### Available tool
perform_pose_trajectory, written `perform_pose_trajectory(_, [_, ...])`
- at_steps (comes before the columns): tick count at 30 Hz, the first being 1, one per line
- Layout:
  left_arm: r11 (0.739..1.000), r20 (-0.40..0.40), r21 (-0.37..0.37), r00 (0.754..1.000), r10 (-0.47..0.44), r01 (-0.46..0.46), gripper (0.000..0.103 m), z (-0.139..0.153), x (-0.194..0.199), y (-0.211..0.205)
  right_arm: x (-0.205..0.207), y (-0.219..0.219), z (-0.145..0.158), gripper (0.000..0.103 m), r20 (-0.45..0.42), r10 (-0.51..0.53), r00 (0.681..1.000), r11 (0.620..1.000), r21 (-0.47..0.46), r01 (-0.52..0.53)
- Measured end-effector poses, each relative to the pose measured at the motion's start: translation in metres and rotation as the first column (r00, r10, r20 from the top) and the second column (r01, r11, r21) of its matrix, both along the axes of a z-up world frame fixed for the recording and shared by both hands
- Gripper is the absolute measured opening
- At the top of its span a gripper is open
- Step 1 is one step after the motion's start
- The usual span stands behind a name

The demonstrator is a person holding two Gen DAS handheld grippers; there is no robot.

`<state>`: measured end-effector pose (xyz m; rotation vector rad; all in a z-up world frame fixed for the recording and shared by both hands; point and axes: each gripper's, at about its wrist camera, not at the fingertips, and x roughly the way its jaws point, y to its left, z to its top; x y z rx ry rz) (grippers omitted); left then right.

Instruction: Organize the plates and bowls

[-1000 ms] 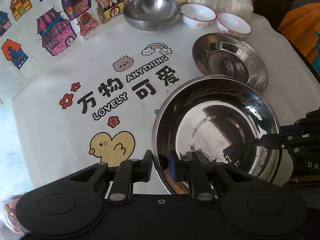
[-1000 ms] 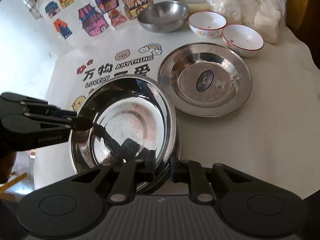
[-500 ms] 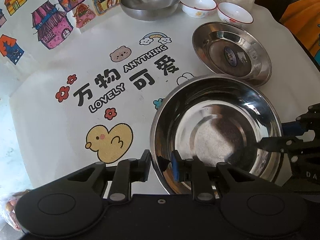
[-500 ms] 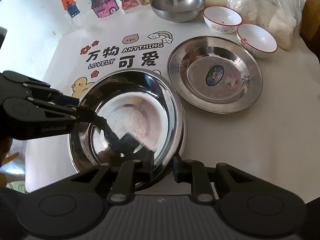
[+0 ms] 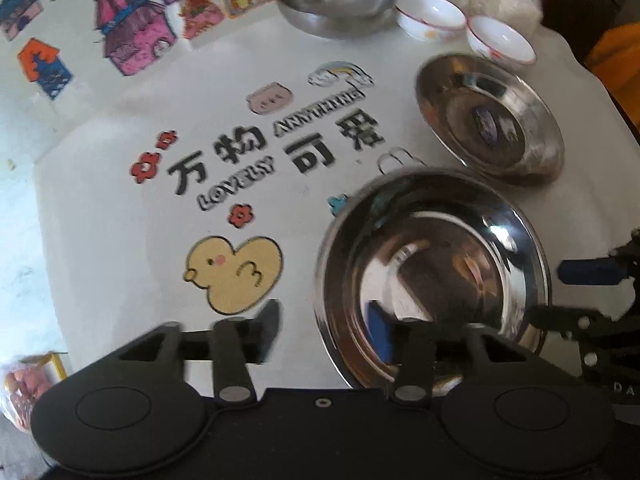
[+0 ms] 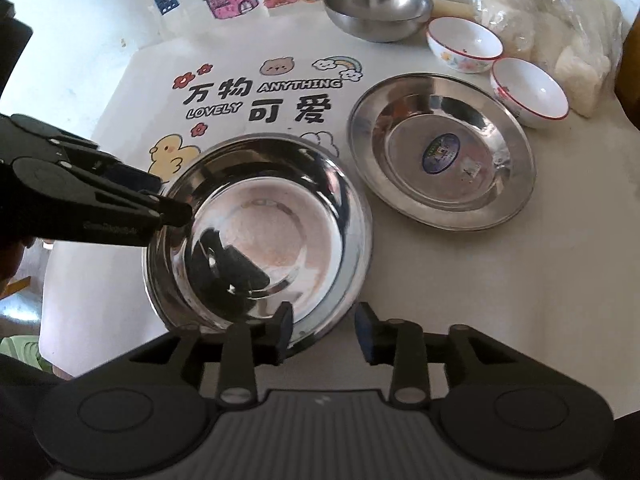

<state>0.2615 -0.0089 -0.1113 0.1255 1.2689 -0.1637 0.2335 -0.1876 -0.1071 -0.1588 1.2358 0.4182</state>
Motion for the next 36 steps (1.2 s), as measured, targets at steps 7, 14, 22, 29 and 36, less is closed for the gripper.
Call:
perform_pose_trajectory(7, [0.997,0.055,0.002,0.995,0.080,-0.081,0.095,0.016,0.019,0.001,0.009,-0.026,0.007,0.093,0.019,-0.059,0.998,0.997,0.057,0.058])
perform_pose_trajectory(14, [0.994,0.084,0.008,0.991,0.106,-0.107,0.100,0.021,0.050,-0.019,0.018,-0.051,0.010,0.103,0.053,-0.099,0.994,0.993,0.068,0.096])
perform_pose_trajectory(22, [1.000,0.060,-0.021,0.998,-0.006,0.008,0.101,0.014,0.087,-0.060,0.034,-0.093,0.005,0.103,0.091,-0.218,0.972,0.974,0.082,0.211])
perform_pose_trajectory(29, [1.000,0.021,-0.022,1.000,-0.011,0.012,0.101,-0.002,0.116,-0.083,0.053,-0.115,-0.004,0.103,0.102,-0.238,0.966,0.969,0.087,0.230])
perform_pose_trajectory(36, [1.000,-0.032,-0.010,0.999,0.007,-0.008,0.101,-0.019,0.132,-0.094,0.068,-0.124,-0.013,0.103,0.090,-0.208,0.974,0.975,0.093,0.199])
